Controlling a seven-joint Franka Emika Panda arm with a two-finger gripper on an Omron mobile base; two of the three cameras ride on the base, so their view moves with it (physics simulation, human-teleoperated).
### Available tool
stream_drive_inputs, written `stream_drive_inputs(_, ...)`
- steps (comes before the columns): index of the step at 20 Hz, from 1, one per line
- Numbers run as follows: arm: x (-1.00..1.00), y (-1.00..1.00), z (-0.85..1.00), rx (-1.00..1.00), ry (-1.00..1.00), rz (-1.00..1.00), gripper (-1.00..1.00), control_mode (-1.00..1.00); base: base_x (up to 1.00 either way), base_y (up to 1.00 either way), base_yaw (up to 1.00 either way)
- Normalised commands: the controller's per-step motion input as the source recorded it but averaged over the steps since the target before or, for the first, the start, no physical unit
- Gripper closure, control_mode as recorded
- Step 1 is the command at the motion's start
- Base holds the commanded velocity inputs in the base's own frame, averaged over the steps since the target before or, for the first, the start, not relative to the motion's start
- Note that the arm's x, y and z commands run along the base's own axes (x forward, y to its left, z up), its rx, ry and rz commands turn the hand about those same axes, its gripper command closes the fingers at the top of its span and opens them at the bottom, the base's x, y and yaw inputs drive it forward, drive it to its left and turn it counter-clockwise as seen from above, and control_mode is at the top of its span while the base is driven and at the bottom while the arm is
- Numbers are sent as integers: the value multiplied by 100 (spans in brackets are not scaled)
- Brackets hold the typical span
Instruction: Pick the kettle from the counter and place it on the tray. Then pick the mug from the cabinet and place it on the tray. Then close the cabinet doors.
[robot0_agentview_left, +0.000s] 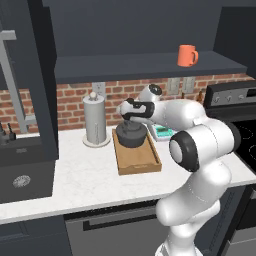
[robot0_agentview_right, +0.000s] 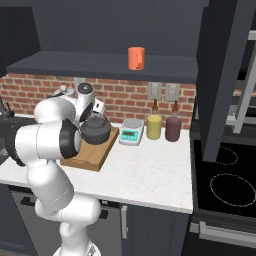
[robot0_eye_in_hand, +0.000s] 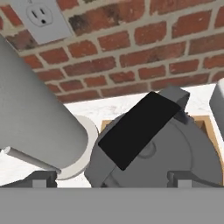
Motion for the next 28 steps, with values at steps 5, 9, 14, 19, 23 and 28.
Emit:
stream_drive_inputs(5, -44, 0, 17, -1, 0, 0, -100, -100, 0, 0, 0)
stream_drive_inputs(9, -56, 0, 21, -4, -3, 0, -100, -100, 0, 0, 0)
stream_drive_inputs(14, -56, -6, 29, -5, -4, 0, -100, -100, 0, 0, 0)
stream_drive_inputs(19, -52, -10, 40, -5, 0, 0, -100, -100, 0, 0, 0)
stream_drive_inputs(23, -55, -17, 45, -5, -2, 0, -100, -100, 0, 0, 0)
stream_drive_inputs(28, -60, -19, 41, -6, -7, 3, -100, -100, 0, 0, 0)
